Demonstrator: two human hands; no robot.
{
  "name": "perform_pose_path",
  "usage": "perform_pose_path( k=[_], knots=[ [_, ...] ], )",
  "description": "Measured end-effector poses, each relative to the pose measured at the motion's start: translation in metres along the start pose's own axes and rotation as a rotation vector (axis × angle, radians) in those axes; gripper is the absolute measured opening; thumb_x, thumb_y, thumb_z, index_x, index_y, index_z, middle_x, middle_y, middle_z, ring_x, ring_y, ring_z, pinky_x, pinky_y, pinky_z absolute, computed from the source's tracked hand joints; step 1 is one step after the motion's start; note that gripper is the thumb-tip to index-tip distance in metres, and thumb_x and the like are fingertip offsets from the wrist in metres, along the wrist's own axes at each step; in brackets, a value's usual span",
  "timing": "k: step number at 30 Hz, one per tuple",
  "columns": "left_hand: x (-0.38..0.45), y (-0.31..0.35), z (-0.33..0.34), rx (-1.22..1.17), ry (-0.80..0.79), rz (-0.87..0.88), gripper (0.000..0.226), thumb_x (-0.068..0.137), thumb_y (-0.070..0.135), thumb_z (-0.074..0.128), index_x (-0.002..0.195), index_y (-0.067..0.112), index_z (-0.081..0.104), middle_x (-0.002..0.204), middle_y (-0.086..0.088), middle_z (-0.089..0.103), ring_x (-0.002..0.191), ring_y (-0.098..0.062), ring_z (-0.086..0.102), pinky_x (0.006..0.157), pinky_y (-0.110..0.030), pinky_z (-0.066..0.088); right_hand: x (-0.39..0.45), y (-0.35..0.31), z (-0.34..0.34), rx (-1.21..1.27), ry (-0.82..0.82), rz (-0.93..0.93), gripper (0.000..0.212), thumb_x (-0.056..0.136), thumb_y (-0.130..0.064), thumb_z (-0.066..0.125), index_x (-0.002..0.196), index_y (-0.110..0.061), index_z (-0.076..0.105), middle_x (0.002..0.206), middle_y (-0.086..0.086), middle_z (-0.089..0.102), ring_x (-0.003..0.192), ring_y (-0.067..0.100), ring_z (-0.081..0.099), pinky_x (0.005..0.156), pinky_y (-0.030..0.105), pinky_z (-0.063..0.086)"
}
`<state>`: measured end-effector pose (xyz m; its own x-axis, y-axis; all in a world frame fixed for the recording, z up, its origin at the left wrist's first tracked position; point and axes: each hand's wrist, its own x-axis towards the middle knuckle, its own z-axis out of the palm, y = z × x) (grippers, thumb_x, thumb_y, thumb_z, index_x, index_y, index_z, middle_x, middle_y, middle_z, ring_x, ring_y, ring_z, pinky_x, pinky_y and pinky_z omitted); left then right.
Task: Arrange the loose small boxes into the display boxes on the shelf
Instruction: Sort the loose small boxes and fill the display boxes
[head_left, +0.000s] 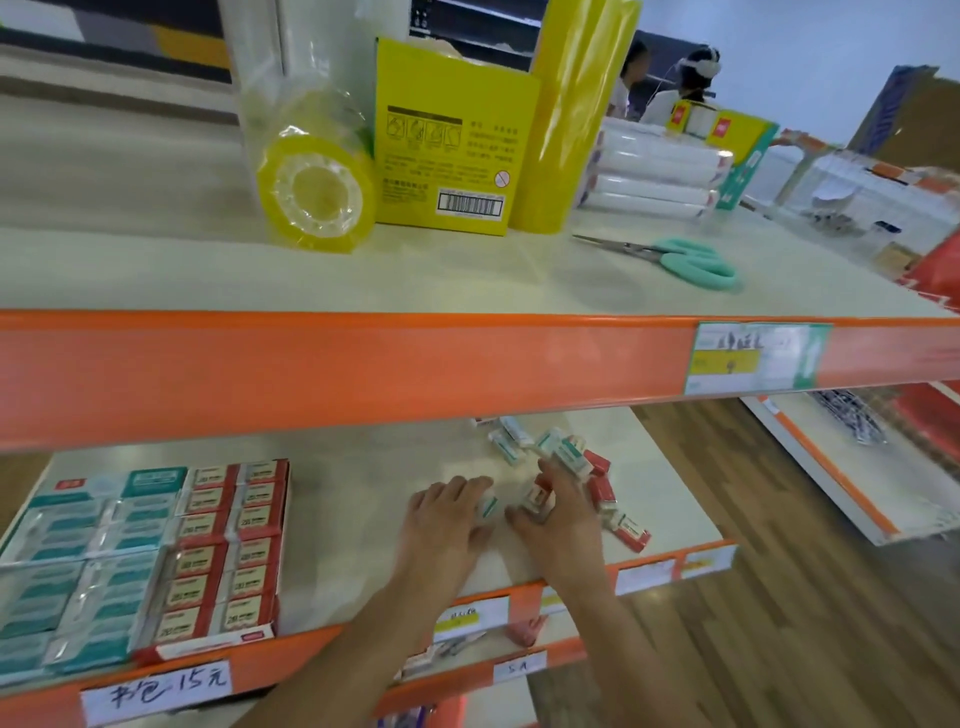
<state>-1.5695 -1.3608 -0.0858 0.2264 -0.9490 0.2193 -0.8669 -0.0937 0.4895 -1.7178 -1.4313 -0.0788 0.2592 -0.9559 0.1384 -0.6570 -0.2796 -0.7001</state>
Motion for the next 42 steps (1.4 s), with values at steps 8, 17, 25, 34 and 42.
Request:
perform_pose_path(
  k=[8, 17, 25, 34, 42],
  knots=[
    [-0.011, 0.0, -0.012, -0.222, 0.13, -0.002, 0.041, 0.086, 0.008, 0.054, 0.126, 0.019, 0.052, 0.115, -0.002, 0.056, 0.075, -0.024, 0.063, 0.068, -0.038, 0.052, -0.004, 0.003, -0.008, 0.063, -0.064, -0.023, 0.055, 0.074, -0.02, 0.074, 0.122, -0.038, 0.056, 0.118, -0.014, 0.057, 0.089, -0.004, 0.059, 0.079, 0.012, 0.049],
    [-0.011, -0.004, -0.015, -0.207, 0.204, -0.083, 0.028, 0.089, 0.01, 0.054, 0.116, 0.016, 0.059, 0.105, -0.001, 0.063, 0.095, -0.022, 0.056, 0.077, -0.035, 0.047, -0.006, -0.002, -0.003, 0.071, -0.032, -0.08, 0.043, 0.067, -0.04, 0.086, 0.102, -0.022, 0.07, 0.104, -0.014, 0.053, 0.081, -0.009, 0.058, 0.065, 0.002, 0.043],
    [-0.013, -0.004, -0.014, -0.051, -0.002, -0.128, 0.043, 0.086, 0.038, 0.053, 0.128, 0.035, 0.044, 0.113, 0.016, 0.058, 0.111, -0.01, 0.045, 0.094, -0.027, 0.032, -0.003, 0.003, -0.011, 0.062, -0.177, -0.071, 0.037, 0.077, -0.027, 0.08, 0.112, -0.023, 0.068, 0.109, -0.014, 0.056, 0.08, -0.004, 0.057, 0.075, 0.009, 0.045],
    [-0.031, -0.016, -0.058, -0.066, 0.174, -0.076, 0.04, 0.086, 0.015, 0.06, 0.124, 0.026, 0.052, 0.107, 0.01, 0.064, 0.105, -0.016, 0.052, 0.089, -0.03, 0.04, -0.004, -0.036, -0.006, 0.145, -0.115, -0.113, 0.021, 0.078, -0.029, 0.079, 0.097, -0.031, 0.069, 0.093, -0.011, 0.065, 0.073, 0.004, 0.059, 0.065, 0.013, 0.047],
    [-0.069, -0.071, -0.128, 0.027, 0.242, -0.122, 0.04, 0.08, 0.009, 0.067, 0.116, 0.023, 0.059, 0.103, 0.005, 0.067, 0.103, -0.02, 0.057, 0.084, -0.036, 0.047, -0.032, -0.104, 0.046, 0.288, -0.243, -0.196, 0.016, 0.08, -0.044, 0.075, 0.092, -0.037, 0.069, 0.091, -0.021, 0.067, 0.077, 0.001, 0.06, 0.066, 0.01, 0.044]
  ],
)
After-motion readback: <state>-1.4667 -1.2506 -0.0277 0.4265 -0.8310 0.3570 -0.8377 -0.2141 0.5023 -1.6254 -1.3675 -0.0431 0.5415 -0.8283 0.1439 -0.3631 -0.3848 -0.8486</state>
